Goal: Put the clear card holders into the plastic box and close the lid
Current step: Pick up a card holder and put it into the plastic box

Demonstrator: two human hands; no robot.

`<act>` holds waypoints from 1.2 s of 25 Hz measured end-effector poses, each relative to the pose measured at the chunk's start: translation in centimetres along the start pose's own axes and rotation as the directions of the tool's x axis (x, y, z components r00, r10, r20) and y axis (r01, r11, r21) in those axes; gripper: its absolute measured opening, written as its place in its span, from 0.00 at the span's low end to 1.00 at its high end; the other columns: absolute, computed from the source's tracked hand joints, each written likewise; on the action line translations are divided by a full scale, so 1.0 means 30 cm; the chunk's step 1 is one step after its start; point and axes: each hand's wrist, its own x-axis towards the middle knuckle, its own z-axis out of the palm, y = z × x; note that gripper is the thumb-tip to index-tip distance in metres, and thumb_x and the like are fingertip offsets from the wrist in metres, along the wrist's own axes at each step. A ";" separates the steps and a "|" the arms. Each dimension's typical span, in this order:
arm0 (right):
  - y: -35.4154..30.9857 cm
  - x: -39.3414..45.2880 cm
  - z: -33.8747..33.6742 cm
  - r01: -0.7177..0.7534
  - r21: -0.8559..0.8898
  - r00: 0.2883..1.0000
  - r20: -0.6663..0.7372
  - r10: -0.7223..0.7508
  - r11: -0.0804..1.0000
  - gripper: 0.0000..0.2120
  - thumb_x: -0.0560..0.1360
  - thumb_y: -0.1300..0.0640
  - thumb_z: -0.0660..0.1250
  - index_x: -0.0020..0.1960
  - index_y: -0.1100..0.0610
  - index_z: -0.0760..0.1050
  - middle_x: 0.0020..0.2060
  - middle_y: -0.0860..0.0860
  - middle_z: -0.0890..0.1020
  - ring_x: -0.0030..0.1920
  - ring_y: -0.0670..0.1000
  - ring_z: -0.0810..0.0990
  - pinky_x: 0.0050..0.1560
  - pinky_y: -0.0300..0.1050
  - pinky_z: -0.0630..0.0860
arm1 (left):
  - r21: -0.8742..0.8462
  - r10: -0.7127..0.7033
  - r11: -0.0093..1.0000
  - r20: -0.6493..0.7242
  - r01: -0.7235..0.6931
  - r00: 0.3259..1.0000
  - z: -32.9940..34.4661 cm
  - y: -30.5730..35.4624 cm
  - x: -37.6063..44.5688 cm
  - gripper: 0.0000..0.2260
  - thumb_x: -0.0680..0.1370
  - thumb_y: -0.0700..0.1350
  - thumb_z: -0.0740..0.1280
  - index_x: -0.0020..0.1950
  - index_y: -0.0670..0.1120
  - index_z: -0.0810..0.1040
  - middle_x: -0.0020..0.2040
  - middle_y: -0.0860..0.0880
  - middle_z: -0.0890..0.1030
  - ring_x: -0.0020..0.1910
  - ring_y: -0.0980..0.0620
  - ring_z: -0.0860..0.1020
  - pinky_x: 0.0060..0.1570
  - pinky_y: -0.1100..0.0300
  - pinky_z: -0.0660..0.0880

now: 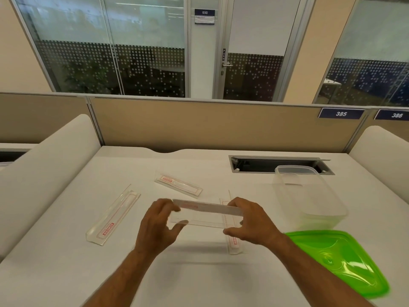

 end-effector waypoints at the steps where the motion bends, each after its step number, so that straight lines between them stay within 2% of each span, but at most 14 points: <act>1: 0.003 0.001 0.003 0.030 -0.009 0.998 -0.048 -0.030 1.000 0.26 0.62 0.41 0.77 0.55 0.47 0.71 0.48 0.43 0.77 0.46 0.46 0.76 0.45 0.44 0.80 | -0.098 -0.158 0.982 0.027 0.160 0.987 0.000 0.011 0.008 0.27 0.62 0.50 0.83 0.56 0.46 0.76 0.54 0.51 0.75 0.46 0.55 0.76 0.41 0.66 0.75; 3: 0.012 0.006 0.001 0.106 -0.060 0.981 -0.154 -0.115 0.992 0.25 0.63 0.45 0.78 0.55 0.51 0.72 0.50 0.46 0.77 0.48 0.47 0.76 0.44 0.45 0.81 | -0.314 -0.444 0.829 0.136 0.464 0.886 -0.003 0.045 0.035 0.41 0.58 0.53 0.84 0.66 0.51 0.67 0.59 0.56 0.71 0.48 0.56 0.78 0.42 0.66 0.78; 4: 0.015 0.010 -0.001 0.149 -0.101 0.964 -0.206 -0.167 0.984 0.25 0.63 0.47 0.78 0.55 0.54 0.73 0.50 0.47 0.77 0.49 0.48 0.76 0.42 0.46 0.81 | -0.435 -0.544 0.681 0.237 0.589 0.805 -0.005 0.062 0.051 0.44 0.59 0.54 0.84 0.68 0.54 0.64 0.60 0.57 0.72 0.48 0.54 0.80 0.42 0.63 0.80; 5: 0.016 0.014 -0.003 0.194 -0.153 0.939 -0.256 -0.229 0.969 0.25 0.63 0.49 0.79 0.55 0.55 0.74 0.51 0.49 0.78 0.50 0.50 0.77 0.40 0.46 0.81 | -0.560 -0.595 0.489 0.346 0.669 0.725 -0.002 0.072 0.064 0.42 0.61 0.56 0.83 0.69 0.54 0.65 0.60 0.54 0.75 0.48 0.51 0.83 0.43 0.59 0.81; 7: 0.015 0.021 -0.001 0.277 -0.272 0.878 -0.316 -0.358 0.921 0.25 0.62 0.51 0.80 0.53 0.57 0.74 0.50 0.51 0.78 0.50 0.52 0.78 0.35 0.45 0.82 | -0.694 -0.598 0.137 0.511 0.707 0.617 0.009 0.089 0.082 0.34 0.65 0.57 0.78 0.67 0.48 0.71 0.56 0.44 0.82 0.47 0.43 0.85 0.45 0.53 0.82; 8: 0.012 0.021 0.000 0.307 -0.315 0.856 -0.322 -0.405 0.898 0.25 0.62 0.52 0.81 0.53 0.57 0.73 0.50 0.53 0.79 0.51 0.53 0.79 0.36 0.44 0.82 | -0.717 -0.587 0.044 0.545 0.696 0.599 0.015 0.094 0.085 0.30 0.66 0.55 0.76 0.64 0.45 0.75 0.54 0.41 0.83 0.46 0.41 0.85 0.44 0.53 0.82; 9: 0.011 0.021 -0.001 0.324 -0.340 0.843 -0.320 -0.432 0.883 0.26 0.62 0.53 0.81 0.53 0.56 0.72 0.51 0.54 0.80 0.52 0.55 0.79 0.37 0.43 0.83 | -0.732 -0.584 0.010 0.549 0.682 0.598 0.020 0.099 0.086 0.25 0.68 0.52 0.76 0.61 0.44 0.78 0.53 0.40 0.84 0.45 0.41 0.85 0.44 0.54 0.82; 12: 0.020 0.025 -0.009 0.323 -0.278 0.864 -0.304 -0.402 0.905 0.28 0.62 0.52 0.82 0.56 0.57 0.74 0.56 0.56 0.80 0.56 0.56 0.80 0.47 0.44 0.83 | -0.785 -0.599 0.001 0.495 0.619 0.629 0.032 0.107 0.087 0.13 0.73 0.40 0.74 0.57 0.43 0.81 0.51 0.41 0.82 0.45 0.44 0.84 0.42 0.58 0.81; 14: 0.018 0.030 -0.020 0.274 -0.074 0.926 -0.250 -0.283 0.959 0.31 0.63 0.49 0.81 0.61 0.54 0.74 0.59 0.51 0.79 0.57 0.52 0.79 0.54 0.43 0.81 | -0.827 -0.616 0.002 0.442 0.562 0.652 0.031 0.105 0.093 0.11 0.74 0.36 0.72 0.55 0.43 0.81 0.47 0.45 0.82 0.48 0.45 0.83 0.40 0.59 0.81; 17: 0.002 0.046 -0.051 0.169 0.163 0.983 -0.103 -0.153 0.972 0.38 0.59 0.39 0.80 0.65 0.42 0.68 0.59 0.40 0.76 0.56 0.43 0.77 0.55 0.32 0.76 | -0.874 -0.622 0.028 0.365 0.486 0.693 0.030 0.101 0.108 0.10 0.73 0.34 0.72 0.52 0.43 0.81 0.50 0.44 0.84 0.51 0.43 0.82 0.41 0.59 0.82; 20: -0.016 0.074 -0.103 0.156 0.240 0.985 -0.106 -0.133 0.958 0.40 0.55 0.33 0.79 0.63 0.38 0.68 0.56 0.39 0.79 0.55 0.40 0.78 0.55 0.28 0.73 | -0.895 -0.613 0.088 0.296 0.436 0.732 0.027 0.100 0.138 0.10 0.72 0.34 0.73 0.51 0.43 0.81 0.53 0.43 0.83 0.55 0.39 0.82 0.44 0.57 0.83; 23: -0.030 0.115 -0.163 0.204 0.259 0.972 -0.169 -0.164 0.944 0.37 0.55 0.38 0.81 0.62 0.44 0.74 0.52 0.44 0.82 0.53 0.41 0.79 0.54 0.29 0.73 | -0.902 -0.590 0.176 0.224 0.395 0.775 0.013 0.098 0.194 0.10 0.71 0.37 0.76 0.49 0.47 0.83 0.50 0.47 0.83 0.55 0.42 0.80 0.47 0.53 0.80; 27: -0.054 0.180 -0.256 0.279 0.239 0.946 -0.234 -0.224 0.930 0.35 0.57 0.48 0.84 0.61 0.50 0.78 0.52 0.47 0.83 0.53 0.39 0.79 0.51 0.26 0.70 | -0.895 -0.555 0.294 0.127 0.337 0.822 -0.018 0.106 0.285 0.15 0.67 0.48 0.77 0.52 0.50 0.83 0.49 0.48 0.85 0.54 0.47 0.81 0.51 0.49 0.78; 30: -0.075 0.218 -0.317 0.321 0.208 0.925 -0.279 -0.259 0.924 0.33 0.58 0.51 0.84 0.60 0.51 0.78 0.53 0.48 0.83 0.54 0.43 0.81 0.56 0.34 0.74 | -0.903 -0.528 0.318 0.084 0.288 0.845 -0.035 0.116 0.349 0.17 0.67 0.50 0.78 0.53 0.49 0.83 0.47 0.49 0.85 0.53 0.48 0.82 0.54 0.47 0.78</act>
